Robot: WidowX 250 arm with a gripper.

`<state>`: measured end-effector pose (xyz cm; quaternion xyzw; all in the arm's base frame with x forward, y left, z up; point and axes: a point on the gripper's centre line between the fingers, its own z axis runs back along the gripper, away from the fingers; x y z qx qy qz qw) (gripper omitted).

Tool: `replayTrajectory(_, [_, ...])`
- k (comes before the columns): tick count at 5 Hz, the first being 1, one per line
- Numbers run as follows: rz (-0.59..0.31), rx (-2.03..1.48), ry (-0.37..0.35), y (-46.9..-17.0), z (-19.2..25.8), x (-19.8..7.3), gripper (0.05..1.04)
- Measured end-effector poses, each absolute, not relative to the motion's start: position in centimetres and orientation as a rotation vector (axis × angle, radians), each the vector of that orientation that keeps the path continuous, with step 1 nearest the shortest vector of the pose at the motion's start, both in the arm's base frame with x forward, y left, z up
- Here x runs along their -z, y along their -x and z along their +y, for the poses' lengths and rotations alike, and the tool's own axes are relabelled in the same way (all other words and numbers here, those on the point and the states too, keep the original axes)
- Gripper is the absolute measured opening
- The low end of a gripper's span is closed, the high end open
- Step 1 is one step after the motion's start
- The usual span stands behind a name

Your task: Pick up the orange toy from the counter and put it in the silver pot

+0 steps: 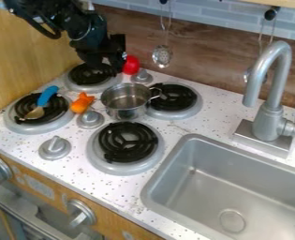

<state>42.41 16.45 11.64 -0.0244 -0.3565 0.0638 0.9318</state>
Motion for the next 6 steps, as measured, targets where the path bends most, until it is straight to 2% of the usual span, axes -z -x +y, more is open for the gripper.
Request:
replayTrajectory(1, [-0.691, -0.142, 0.067, -42.3, 16.3, -9.9, 1.005])
replayTrajectory(2, [-0.681, -0.27, 0.039, -42.2, 18.7, -9.7, 1.005])
replayTrajectory(3, [-0.686, -0.36, -0.017, -42.7, 20.8, -10.4, 1.005])
replayTrajectory(4, [-0.713, -0.427, -0.039, -43.0, 22.2, -11.2, 1.005])
replayTrajectory(6, [-0.569, -0.532, -0.138, -42.2, 25.0, -7.3, 1.005])
